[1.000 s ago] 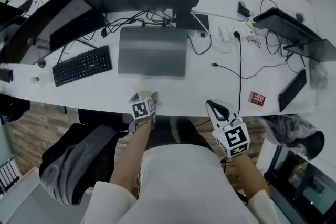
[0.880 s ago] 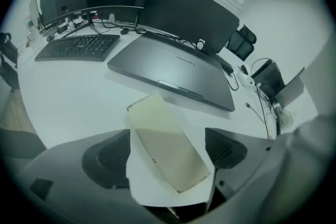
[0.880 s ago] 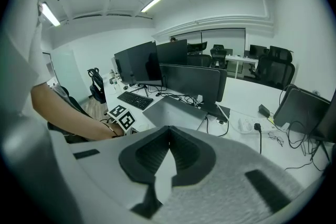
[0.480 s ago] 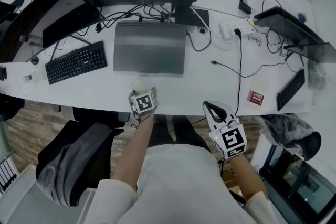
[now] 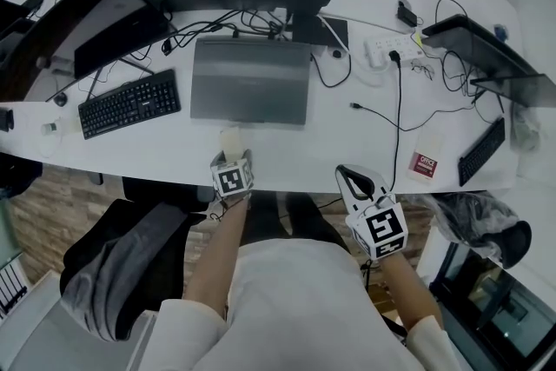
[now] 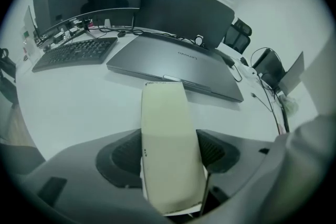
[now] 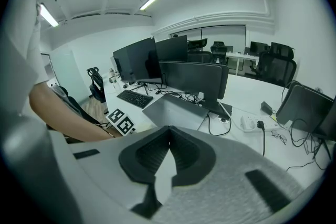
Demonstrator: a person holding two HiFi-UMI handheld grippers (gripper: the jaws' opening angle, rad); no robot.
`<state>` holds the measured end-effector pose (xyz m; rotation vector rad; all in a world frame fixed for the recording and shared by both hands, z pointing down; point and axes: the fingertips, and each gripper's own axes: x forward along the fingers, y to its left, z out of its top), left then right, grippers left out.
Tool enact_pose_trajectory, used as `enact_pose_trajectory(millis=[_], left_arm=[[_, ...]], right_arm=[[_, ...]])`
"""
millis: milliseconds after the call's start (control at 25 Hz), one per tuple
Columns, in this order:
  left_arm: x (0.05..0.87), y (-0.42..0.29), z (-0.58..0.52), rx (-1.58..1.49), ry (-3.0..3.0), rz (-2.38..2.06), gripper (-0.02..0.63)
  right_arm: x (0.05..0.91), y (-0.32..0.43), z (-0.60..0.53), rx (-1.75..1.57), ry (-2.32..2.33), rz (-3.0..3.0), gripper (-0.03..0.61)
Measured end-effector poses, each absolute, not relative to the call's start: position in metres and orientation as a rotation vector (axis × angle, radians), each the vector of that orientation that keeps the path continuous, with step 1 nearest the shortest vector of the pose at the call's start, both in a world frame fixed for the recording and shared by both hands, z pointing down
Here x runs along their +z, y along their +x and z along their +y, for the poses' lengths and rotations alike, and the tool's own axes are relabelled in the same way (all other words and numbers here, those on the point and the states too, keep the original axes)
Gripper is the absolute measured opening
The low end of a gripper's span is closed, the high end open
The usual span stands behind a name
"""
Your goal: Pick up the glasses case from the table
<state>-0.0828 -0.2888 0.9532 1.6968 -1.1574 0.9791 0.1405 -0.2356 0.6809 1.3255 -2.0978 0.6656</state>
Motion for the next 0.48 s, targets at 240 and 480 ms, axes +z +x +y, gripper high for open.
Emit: enact_pose_trajectory(millis=[240,480], left_arm=[[0.936,-0.075,-0.296,0.976,1.784,-1.109,0.308],[0.909,-0.068,-0.305,0.969,1.896,-1.081,0.308]], right_arm=[[0.672,0.140,-0.239,0.637,1.331,-2.109,0.002],[0.653,0.139,-0.243,0.598,1.349,-2.127,0.002]])
